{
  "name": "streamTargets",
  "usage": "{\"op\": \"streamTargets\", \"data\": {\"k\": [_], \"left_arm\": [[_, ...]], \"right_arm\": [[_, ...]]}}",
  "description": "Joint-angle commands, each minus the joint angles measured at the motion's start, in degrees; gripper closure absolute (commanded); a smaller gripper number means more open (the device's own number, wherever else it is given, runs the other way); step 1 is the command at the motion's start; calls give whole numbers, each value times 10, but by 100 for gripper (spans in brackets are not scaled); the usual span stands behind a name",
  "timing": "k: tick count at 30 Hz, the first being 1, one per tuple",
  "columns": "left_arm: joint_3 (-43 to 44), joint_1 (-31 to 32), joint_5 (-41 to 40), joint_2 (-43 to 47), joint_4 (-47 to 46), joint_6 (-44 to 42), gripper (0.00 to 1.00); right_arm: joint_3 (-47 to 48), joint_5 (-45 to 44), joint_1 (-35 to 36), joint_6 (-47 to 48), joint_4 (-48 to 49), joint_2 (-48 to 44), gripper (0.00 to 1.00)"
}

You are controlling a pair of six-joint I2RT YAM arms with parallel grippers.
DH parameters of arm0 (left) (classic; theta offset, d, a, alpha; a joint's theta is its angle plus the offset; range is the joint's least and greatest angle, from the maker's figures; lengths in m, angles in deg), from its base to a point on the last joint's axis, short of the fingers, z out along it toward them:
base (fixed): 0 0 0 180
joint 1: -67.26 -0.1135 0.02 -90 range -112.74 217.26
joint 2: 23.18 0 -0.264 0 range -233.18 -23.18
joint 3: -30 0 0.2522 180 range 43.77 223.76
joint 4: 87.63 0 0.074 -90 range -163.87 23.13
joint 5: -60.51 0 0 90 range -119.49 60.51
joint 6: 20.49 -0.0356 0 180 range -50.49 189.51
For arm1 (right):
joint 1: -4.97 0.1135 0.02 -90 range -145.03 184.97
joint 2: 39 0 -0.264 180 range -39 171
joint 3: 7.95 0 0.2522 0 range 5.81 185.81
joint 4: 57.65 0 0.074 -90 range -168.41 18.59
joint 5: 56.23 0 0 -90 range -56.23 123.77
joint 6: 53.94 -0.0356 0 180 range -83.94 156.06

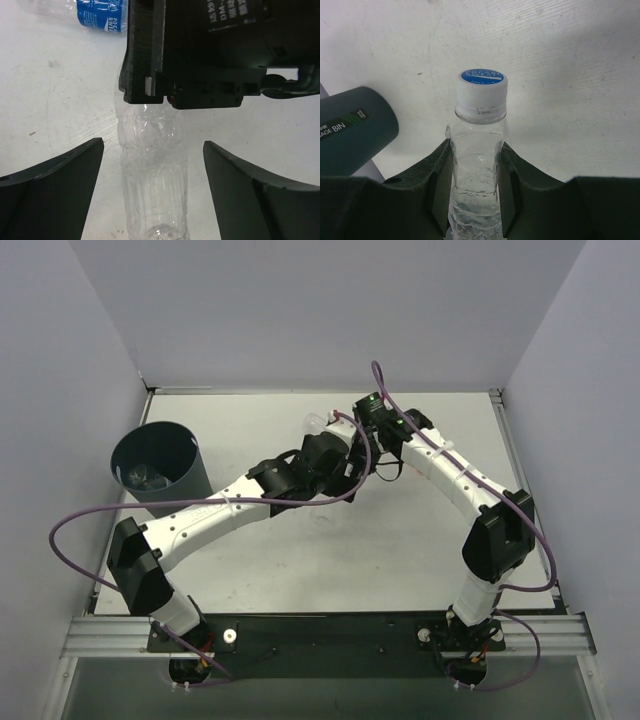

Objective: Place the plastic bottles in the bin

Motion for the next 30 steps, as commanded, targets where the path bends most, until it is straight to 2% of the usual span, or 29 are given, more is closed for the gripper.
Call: {"op": "streamTargets", "data": {"k": [1, 14, 26, 28, 30], "left_arm": [[47, -2, -26, -5, 21, 11, 9], [12, -2, 0, -3, 52, 33, 14], [33, -2, -6, -33, 82, 40, 27], [33, -2, -11, -31, 82, 40, 34], [36, -1, -19, -30, 79, 40, 43]], "right_arm": [[24, -1, -3, -8, -23, -7, 100], [54, -6, -12, 0, -24, -2, 100], [54, -8, -18, 8, -23, -8, 100], [57, -8, -18, 10, -24, -8, 100], [60, -8, -18, 14, -23, -8, 91]]}}
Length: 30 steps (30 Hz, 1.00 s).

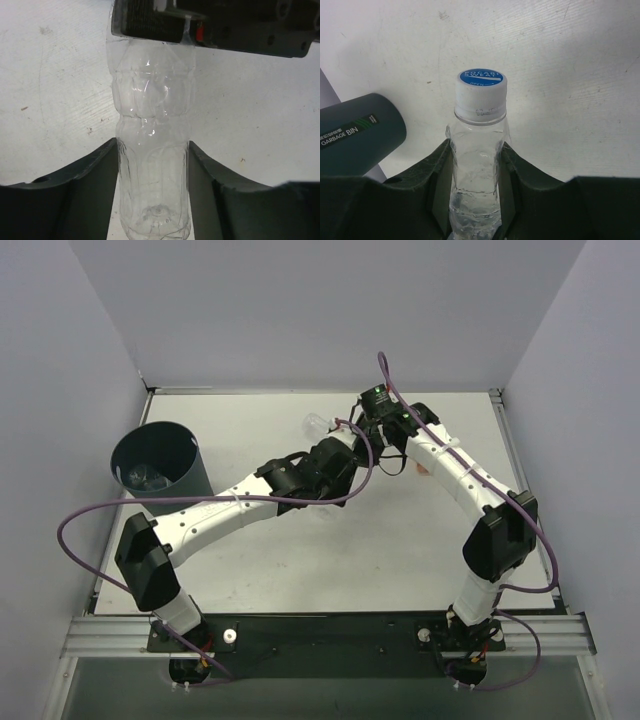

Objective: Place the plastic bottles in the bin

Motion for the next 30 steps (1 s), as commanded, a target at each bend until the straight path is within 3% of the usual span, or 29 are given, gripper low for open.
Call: {"op": "streamTargets", "data": {"k": [1, 2, 4, 5, 8, 16, 24, 30], "left_arm": [[25, -1, -18, 0, 16, 2, 53], [27, -1, -21, 1, 16, -1, 59], [30, -2, -31, 2, 17, -1, 77], [32, -2, -35, 2, 19, -2, 81], [36, -4, -45, 3, 22, -1, 83], [47, -62, -54, 43, 41, 20, 83], [98, -182, -87, 110, 96, 26, 82], [100, -222, -183, 181, 122, 30, 81]], "right_arm": [[27, -3, -4, 7, -12, -9, 83], [28, -6, -4, 13, -11, -11, 64], [32, -10, -4, 21, -12, -14, 49], [34, -16, -5, 30, -12, -16, 39], [39, -19, -12, 38, -12, -28, 29], [21, 2, -91, 50, -12, -74, 26], [-18, -6, -127, 84, -10, -103, 26], [-54, 2, -127, 94, 14, -106, 26]]}}
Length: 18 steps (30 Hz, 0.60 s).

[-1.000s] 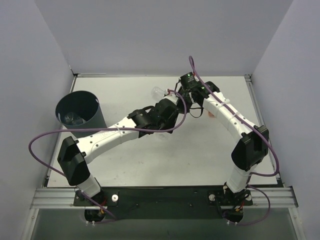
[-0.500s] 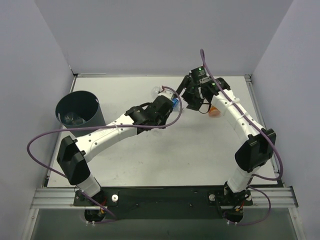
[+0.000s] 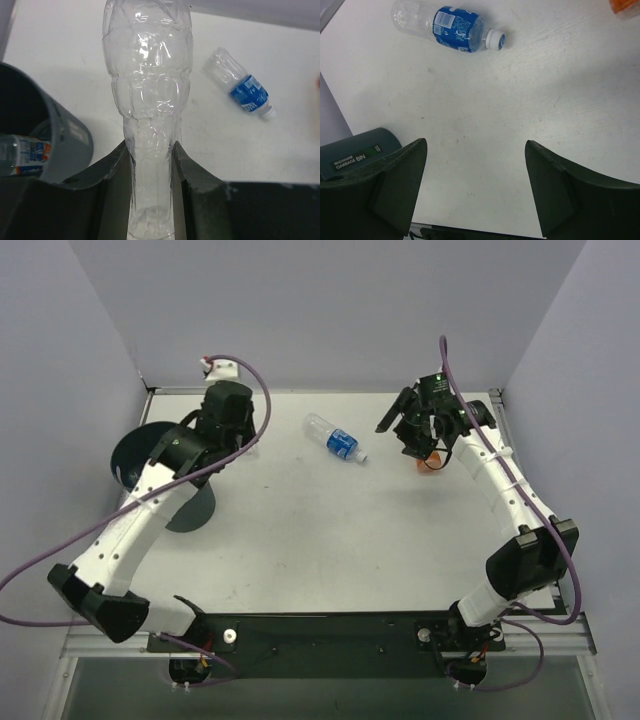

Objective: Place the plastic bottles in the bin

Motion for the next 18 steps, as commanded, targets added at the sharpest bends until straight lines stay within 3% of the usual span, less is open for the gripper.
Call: {"op": "streamTargets", "data": {"k": [1, 4, 8, 18], "left_arm": [[5, -33, -94, 72, 19, 0, 80], [-24, -85, -124, 89, 5, -12, 80], [-64, -130, -228, 93, -21, -31, 79], [-179, -224, -265, 90, -104, -31, 78]], "right_arm": [[-35, 6, 4, 17, 15, -8, 26], [-45, 21, 5, 20, 25, -3, 26], [-69, 29, 4, 23, 32, -4, 27], [-112, 44, 9, 28, 47, -16, 27]]}}
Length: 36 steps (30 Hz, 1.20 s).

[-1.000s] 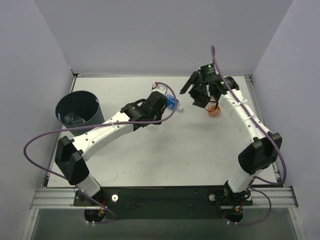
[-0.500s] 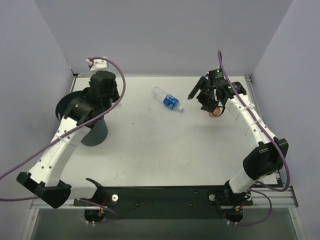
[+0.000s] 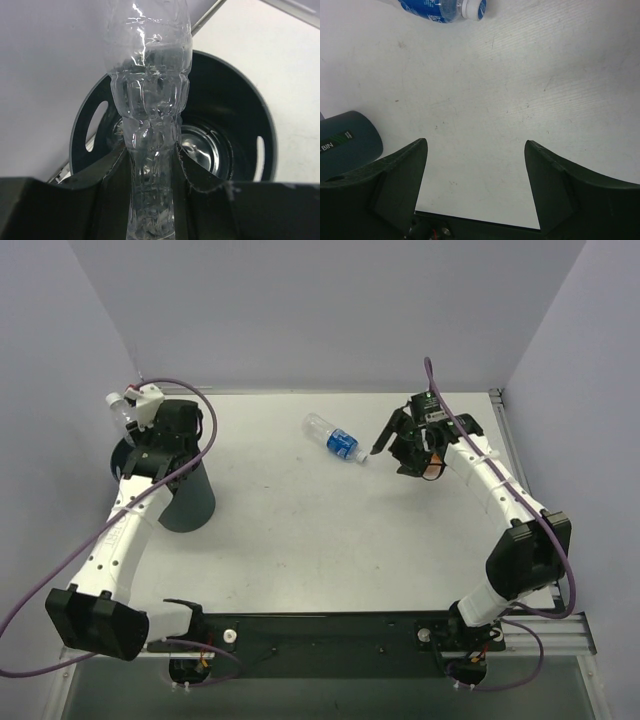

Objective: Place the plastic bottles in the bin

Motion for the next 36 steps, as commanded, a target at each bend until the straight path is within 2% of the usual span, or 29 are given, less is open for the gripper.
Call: {"op": "streamTargets", "data": {"k": [1, 5, 7, 8, 11, 15, 23, 29, 36], "left_arm": [[-23, -20, -39, -3, -68, -10, 78], [-40, -26, -22, -9, -61, -3, 68], [-54, -30, -23, -2, -59, 4, 58], [-57, -31, -23, -1, -55, 4, 48], [-52, -31, -27, 2, -44, 6, 31], [-45, -31, -20, 6, -32, 8, 19], [-32, -31, 5, 20, -23, 0, 13], [23, -21, 48, 20, -15, -24, 13], [104, 36, 61, 4, -25, -89, 12]], "right_arm": [[-15, 8, 7, 6, 13, -16, 27], [-15, 9, 6, 10, 14, -17, 27], [-15, 11, 7, 9, 16, -18, 27], [-16, 13, 7, 8, 16, -17, 27], [-9, 15, 9, 7, 19, -13, 27], [-1, 14, 14, 8, 19, -7, 27], [13, 1, 19, 14, 17, 5, 27], [39, -29, 10, 34, 0, 19, 26], [105, -92, -55, 101, -45, 67, 26]]}}
